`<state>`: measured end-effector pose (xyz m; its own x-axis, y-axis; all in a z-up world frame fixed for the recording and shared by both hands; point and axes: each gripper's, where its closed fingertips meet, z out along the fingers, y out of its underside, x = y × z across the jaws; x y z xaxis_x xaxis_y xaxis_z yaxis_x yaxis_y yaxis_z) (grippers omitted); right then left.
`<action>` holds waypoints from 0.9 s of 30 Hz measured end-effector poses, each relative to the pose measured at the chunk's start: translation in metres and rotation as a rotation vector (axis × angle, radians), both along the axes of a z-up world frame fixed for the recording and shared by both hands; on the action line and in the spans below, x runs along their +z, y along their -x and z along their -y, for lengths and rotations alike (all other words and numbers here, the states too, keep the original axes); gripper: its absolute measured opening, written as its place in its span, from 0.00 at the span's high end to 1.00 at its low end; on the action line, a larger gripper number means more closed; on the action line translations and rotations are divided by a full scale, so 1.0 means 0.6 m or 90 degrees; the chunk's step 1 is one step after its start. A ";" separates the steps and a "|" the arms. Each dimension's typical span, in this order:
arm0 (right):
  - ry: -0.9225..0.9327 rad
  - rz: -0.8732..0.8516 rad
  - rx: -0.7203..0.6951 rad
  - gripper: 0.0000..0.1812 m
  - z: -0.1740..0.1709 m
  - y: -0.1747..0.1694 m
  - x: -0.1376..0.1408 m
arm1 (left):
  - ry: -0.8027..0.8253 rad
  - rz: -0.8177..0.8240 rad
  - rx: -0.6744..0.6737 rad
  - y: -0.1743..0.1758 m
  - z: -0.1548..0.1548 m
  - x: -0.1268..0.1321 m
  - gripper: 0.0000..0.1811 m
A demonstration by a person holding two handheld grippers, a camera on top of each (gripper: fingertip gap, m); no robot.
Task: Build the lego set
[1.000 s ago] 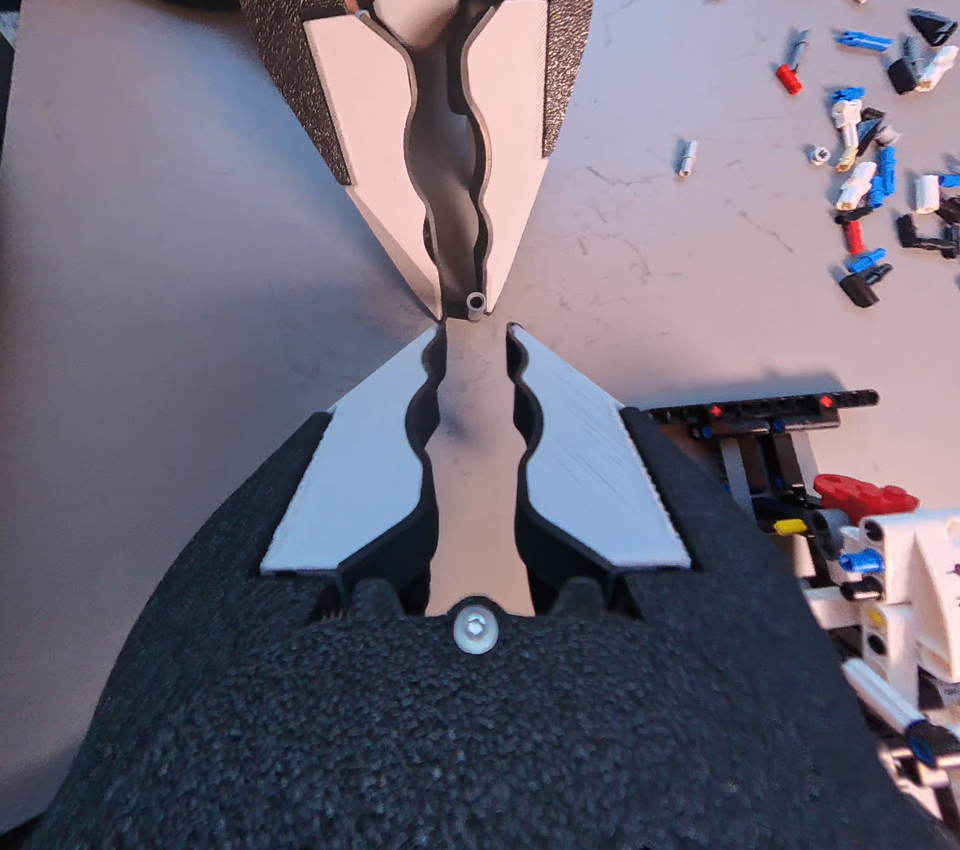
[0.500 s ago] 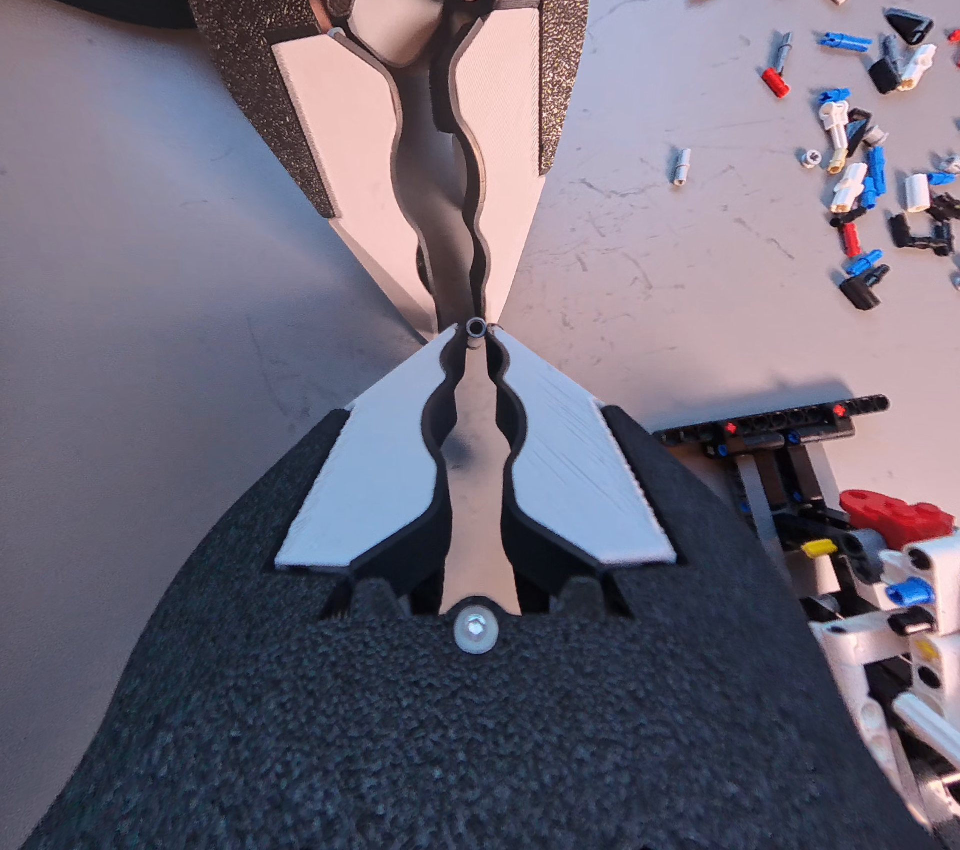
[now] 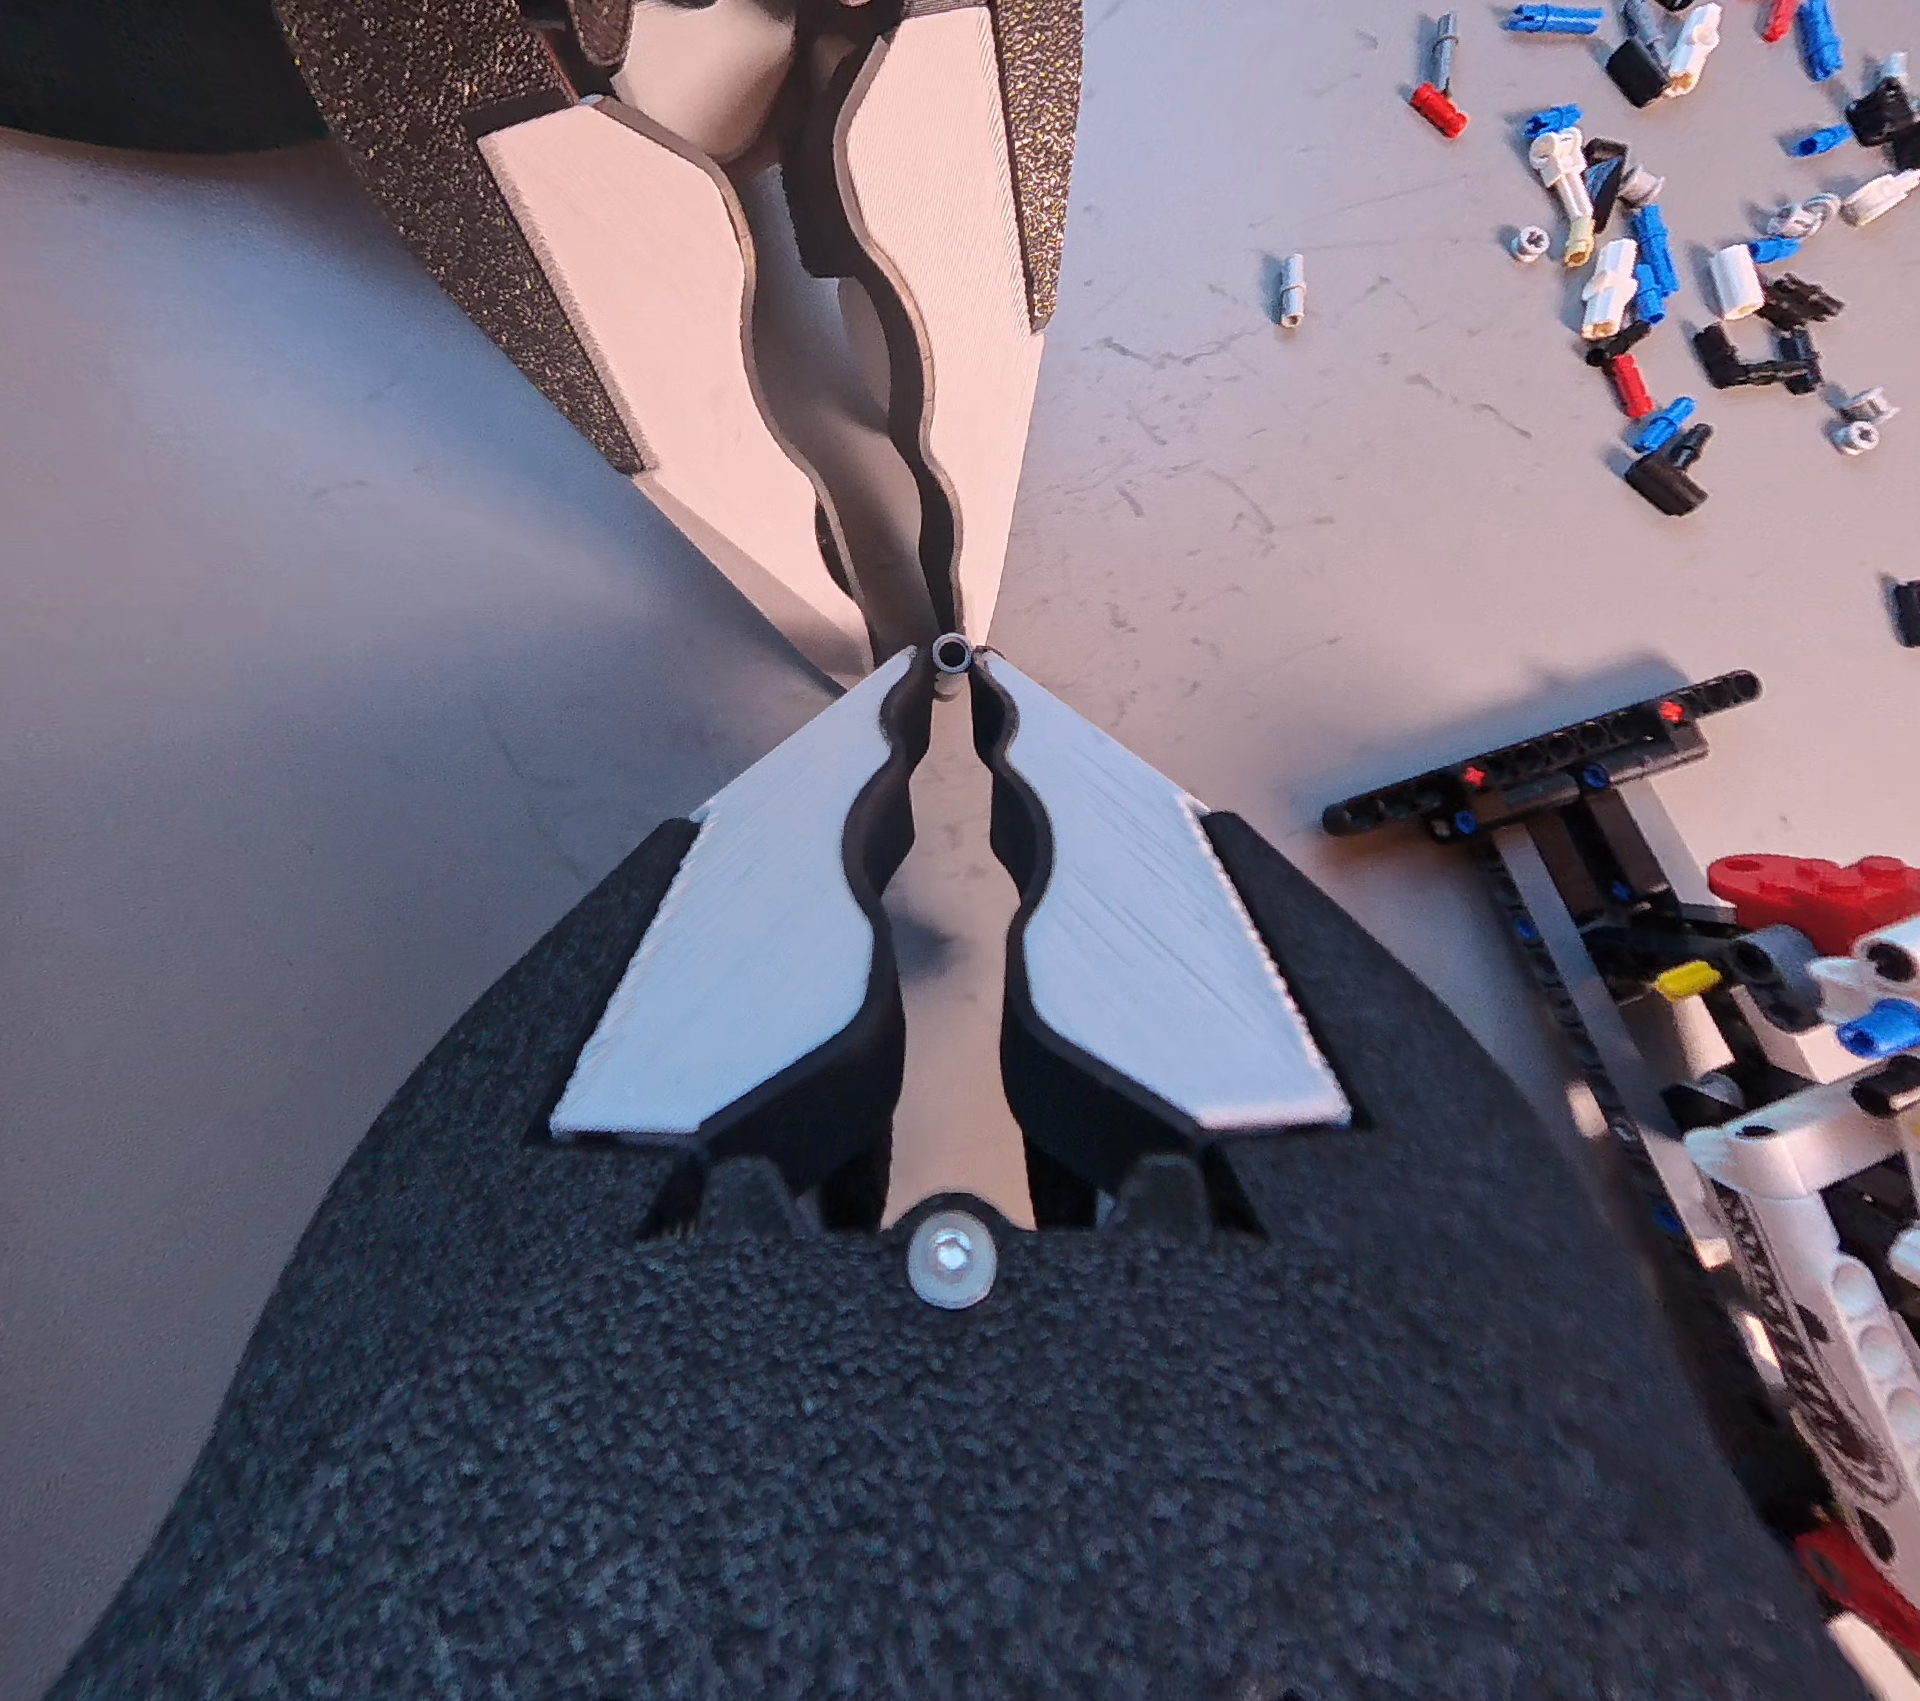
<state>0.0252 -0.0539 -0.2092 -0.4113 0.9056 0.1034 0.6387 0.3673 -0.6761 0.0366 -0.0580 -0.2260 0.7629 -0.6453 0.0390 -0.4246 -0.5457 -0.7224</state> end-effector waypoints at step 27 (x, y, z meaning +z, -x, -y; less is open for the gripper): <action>0.652 -0.230 -0.055 0.96 -0.028 0.012 0.154 | -0.354 0.066 0.051 0.018 -0.020 0.168 0.93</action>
